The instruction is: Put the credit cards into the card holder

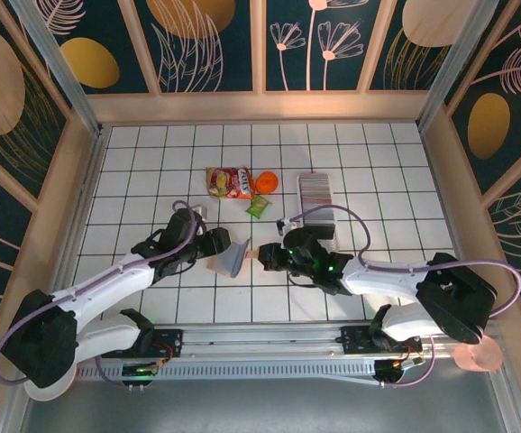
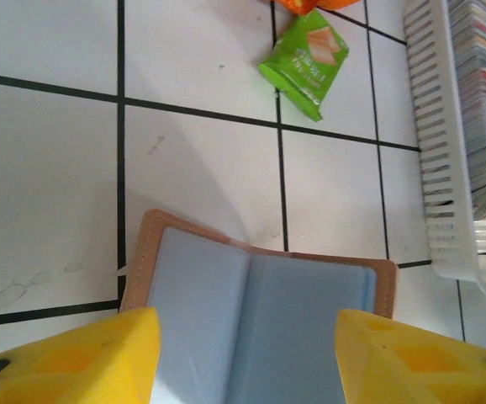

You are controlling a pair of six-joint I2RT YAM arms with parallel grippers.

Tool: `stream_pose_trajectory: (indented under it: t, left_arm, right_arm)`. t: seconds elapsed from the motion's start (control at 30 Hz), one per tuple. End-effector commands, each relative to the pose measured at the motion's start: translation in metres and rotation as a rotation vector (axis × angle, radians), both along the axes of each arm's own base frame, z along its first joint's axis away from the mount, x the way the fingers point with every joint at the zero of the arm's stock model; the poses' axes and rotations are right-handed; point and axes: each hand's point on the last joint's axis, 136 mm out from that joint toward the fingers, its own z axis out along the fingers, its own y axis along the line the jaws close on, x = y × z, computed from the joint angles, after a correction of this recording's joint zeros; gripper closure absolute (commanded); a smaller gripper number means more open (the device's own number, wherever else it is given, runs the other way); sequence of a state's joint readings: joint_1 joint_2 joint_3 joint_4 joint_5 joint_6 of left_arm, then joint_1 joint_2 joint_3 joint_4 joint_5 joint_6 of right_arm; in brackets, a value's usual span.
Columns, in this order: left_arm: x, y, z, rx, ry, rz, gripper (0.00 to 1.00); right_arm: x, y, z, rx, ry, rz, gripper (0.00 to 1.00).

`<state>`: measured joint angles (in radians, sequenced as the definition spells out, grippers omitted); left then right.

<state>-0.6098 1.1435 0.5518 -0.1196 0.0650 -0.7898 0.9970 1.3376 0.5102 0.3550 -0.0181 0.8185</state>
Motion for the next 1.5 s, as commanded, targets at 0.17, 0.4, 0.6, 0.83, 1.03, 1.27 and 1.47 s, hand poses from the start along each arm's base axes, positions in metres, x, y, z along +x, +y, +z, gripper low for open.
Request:
stream_pose_trajectory:
  t: [0.17,0.4,0.6,0.83,1.03,1.27,1.47]
  left_arm:
    - [0.005,0.031,-0.013,0.127,0.007,0.138,0.40]
    - [0.001,0.016,-0.025,0.078,0.062,0.094,0.52]
    - [-0.006,-0.008,-0.025,-0.045,0.087,0.013,0.56]
    - [-0.001,-0.005,-0.011,-0.057,0.045,0.040,0.44]
    - [0.005,0.006,0.012,-0.077,-0.032,0.108,0.38]
    - [0.000,-0.024,0.040,-0.187,-0.050,-0.037,0.67]
    - [-0.007,-0.045,0.052,-0.267,-0.040,-0.151,0.77]
  right_arm:
    - [0.014,-0.032,-0.032,-0.128,0.045,-0.126,1.00]
    - [0.015,-0.050,-0.053,-0.202,0.080,-0.157,1.00]
    - [0.017,-0.046,-0.051,-0.202,0.076,-0.150,1.00]
    - [0.018,-0.045,-0.049,-0.204,0.072,-0.147,1.00]
    - [0.019,-0.042,-0.043,-0.198,0.060,-0.138,1.00]
    - [0.019,-0.041,-0.037,-0.194,0.049,-0.140,1.00]
    - [0.021,-0.039,-0.033,-0.199,0.038,-0.140,1.00]
